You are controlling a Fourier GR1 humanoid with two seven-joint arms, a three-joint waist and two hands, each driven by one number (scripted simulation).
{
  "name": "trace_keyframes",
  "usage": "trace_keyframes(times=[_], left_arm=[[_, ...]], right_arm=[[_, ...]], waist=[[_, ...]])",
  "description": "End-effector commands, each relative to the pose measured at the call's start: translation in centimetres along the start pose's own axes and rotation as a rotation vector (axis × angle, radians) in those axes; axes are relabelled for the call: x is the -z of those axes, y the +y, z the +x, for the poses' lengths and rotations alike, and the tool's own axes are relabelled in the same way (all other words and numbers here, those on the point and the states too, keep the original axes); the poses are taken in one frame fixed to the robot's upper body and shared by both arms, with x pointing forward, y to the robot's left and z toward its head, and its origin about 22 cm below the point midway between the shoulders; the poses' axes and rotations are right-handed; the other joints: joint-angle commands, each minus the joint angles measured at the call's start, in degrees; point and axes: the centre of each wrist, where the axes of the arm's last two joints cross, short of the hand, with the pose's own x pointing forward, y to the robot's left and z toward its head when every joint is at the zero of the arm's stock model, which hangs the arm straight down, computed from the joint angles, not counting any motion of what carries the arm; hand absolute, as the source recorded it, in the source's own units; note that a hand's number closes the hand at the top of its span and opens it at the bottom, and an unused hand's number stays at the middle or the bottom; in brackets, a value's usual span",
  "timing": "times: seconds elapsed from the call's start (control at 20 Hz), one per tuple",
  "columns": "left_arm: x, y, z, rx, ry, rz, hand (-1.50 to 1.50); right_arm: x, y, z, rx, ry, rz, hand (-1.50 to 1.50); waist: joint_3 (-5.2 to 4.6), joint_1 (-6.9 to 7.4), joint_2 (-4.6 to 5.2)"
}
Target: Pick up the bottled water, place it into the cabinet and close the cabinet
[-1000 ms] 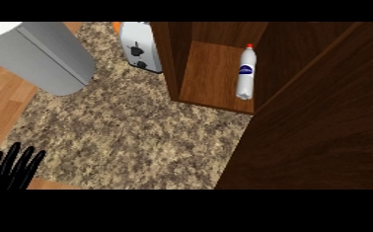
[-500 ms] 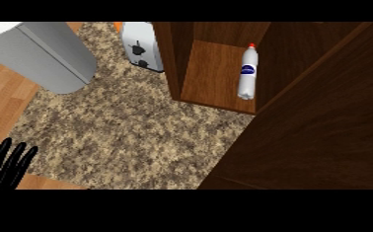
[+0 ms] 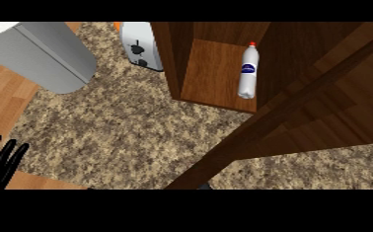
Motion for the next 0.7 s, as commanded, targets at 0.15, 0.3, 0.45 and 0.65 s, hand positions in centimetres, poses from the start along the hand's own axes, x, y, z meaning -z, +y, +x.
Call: trace_keyframes(times=[0.15, 0.3, 0.45, 0.65], left_arm=[[-0.6, 0.4, 0.4, -0.013, -0.020, 0.013, -1.50], [-0.4, 0.9, 0.8, -0.010, -0.025, 0.032, -1.50], [-1.4, 0.8, 0.4, -0.032, 0.007, 0.044, -1.50], [-1.6, 0.6, 0.3, -0.057, 0.008, 0.036, -1.50]], right_arm=[[3.5, -6.2, -1.7, 0.085, 0.023, -0.282, 1.50], [6.0, -9.2, -1.4, 0.067, 0.029, -0.387, 1.50], [8.5, -12.2, -0.5, 0.042, 0.022, -0.510, 1.50], [12.0, -15.9, -0.9, -0.001, 0.071, -0.573, 1.50]], waist=[[0.29, -0.92, -0.70], [0.32, -1.76, -0.92], [0.39, -2.96, -1.18], [0.53, -3.69, -1.15]])
